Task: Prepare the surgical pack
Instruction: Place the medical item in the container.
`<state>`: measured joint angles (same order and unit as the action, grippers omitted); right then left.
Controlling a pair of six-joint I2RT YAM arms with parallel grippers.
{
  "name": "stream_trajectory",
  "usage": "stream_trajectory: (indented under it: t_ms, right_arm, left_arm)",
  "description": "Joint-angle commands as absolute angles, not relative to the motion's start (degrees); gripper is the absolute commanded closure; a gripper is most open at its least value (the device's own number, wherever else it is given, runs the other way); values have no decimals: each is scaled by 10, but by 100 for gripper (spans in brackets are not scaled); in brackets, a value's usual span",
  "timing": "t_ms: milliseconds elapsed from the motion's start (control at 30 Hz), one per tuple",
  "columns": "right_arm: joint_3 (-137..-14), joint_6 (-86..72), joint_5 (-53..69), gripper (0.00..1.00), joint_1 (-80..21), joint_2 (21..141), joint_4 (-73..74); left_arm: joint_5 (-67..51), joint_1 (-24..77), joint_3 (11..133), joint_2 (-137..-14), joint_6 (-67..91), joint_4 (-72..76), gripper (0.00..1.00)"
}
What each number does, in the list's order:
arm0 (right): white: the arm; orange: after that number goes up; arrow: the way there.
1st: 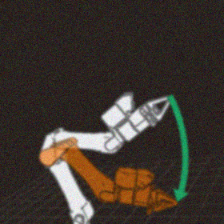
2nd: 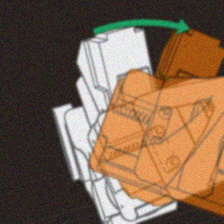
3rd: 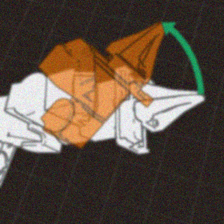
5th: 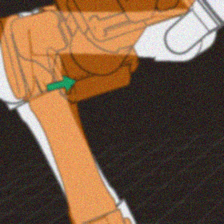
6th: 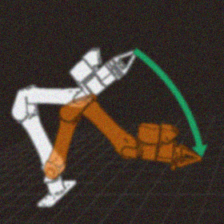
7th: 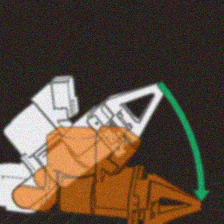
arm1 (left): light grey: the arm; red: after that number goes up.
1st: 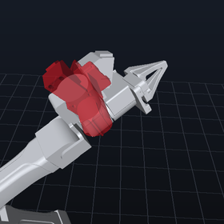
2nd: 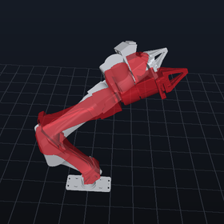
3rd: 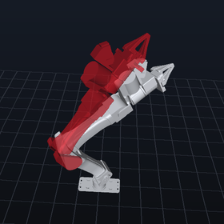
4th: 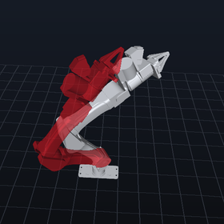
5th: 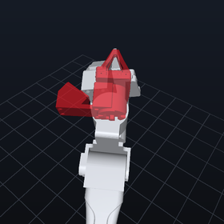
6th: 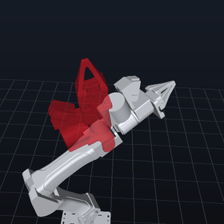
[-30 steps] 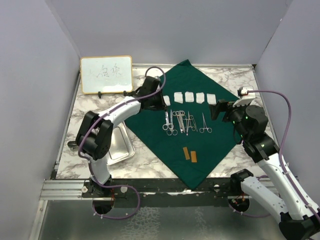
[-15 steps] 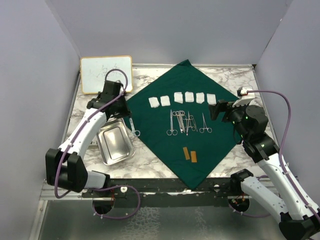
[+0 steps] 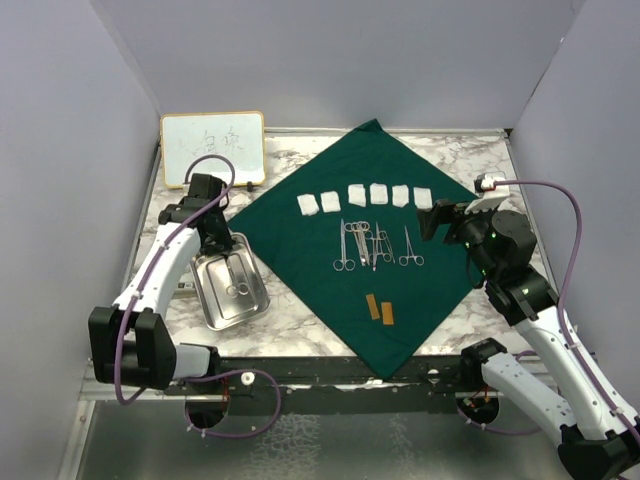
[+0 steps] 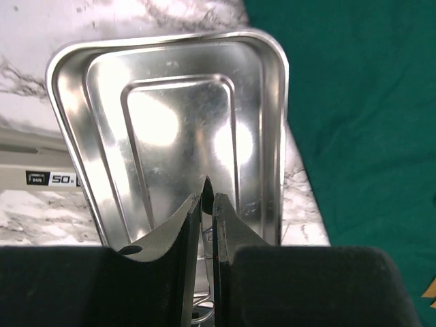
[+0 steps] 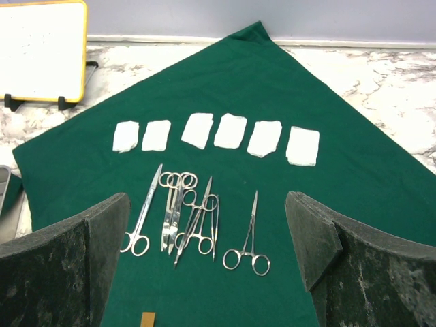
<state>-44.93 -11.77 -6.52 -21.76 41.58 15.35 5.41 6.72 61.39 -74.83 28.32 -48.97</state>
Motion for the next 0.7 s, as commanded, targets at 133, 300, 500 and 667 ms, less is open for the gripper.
stream_trajectory:
  t_ms: [133,300,500,667]
  right_arm:
    - [-448,-120,-56,0,-221,411,137]
    - [-446,-121,-57,0,-221,405,136]
    - [-446,-122,-55,0,-221,408,135]
    - [-446,-121,-54,0,-221,408,134]
  left_arm:
    - [52,66,567,-791,280,-431,100]
    - [32,66,535,-810,276,-372,100]
    - [16,65,504,-841,276,-315,100]
    - [12,66,491,-858,265,-296,100]
